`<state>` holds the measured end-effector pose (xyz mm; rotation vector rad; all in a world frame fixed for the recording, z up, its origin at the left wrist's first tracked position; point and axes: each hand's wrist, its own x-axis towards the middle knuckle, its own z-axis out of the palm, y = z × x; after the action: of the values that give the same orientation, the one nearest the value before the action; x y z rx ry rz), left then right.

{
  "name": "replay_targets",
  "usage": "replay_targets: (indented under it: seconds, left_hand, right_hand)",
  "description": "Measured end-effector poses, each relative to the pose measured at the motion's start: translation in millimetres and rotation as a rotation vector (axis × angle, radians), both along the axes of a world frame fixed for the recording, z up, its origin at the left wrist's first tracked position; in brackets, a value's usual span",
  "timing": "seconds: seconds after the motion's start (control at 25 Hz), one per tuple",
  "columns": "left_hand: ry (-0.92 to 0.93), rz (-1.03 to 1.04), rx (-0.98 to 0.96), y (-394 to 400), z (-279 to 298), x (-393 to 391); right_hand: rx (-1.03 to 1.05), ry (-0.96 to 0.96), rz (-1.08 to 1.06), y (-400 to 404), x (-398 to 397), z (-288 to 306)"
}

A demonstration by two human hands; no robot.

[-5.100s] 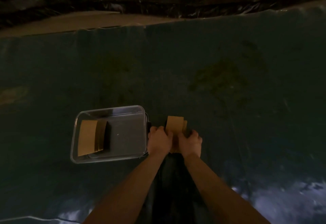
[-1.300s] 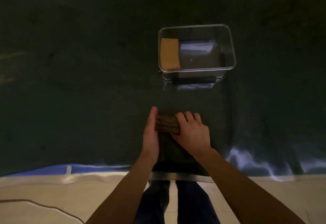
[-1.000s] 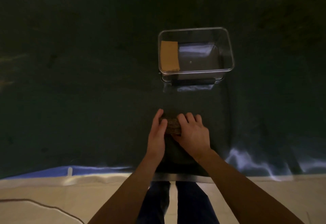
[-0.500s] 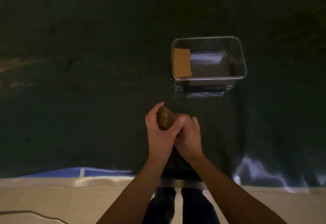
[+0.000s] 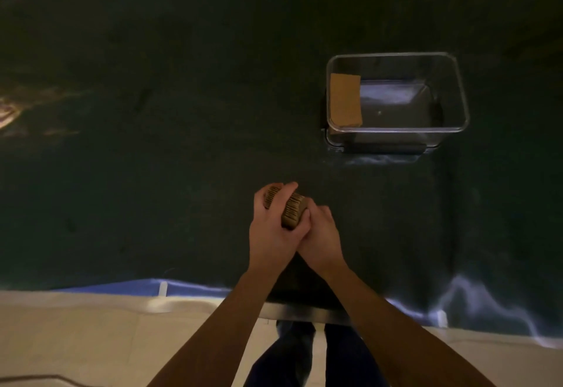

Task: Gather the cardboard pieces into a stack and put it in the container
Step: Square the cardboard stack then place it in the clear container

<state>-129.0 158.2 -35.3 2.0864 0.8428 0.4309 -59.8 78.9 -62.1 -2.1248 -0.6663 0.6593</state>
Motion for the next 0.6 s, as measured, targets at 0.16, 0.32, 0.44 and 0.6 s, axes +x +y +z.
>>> replay_targets:
  seconds: [0.16,0.32,0.44,0.6]
  left_hand:
    - [-0.041,0.005,0.063,7,-4,0]
    - [-0.017,0.006,-0.001,11,-3,-2]
    - [-0.014,-0.012,0.080,18,-1,1]
    - [-0.011,-0.023,0.045,14,-3,-1]
  right_hand:
    - [0.042,-0.075,-0.013,6,0,-2]
    - [-0.036,-0.114,0.031,11,-1,-5]
    - [-0.054,-0.179,0.054,15,1,-4]
    - [-0.102,-0.144,0.041,15,0,-5]
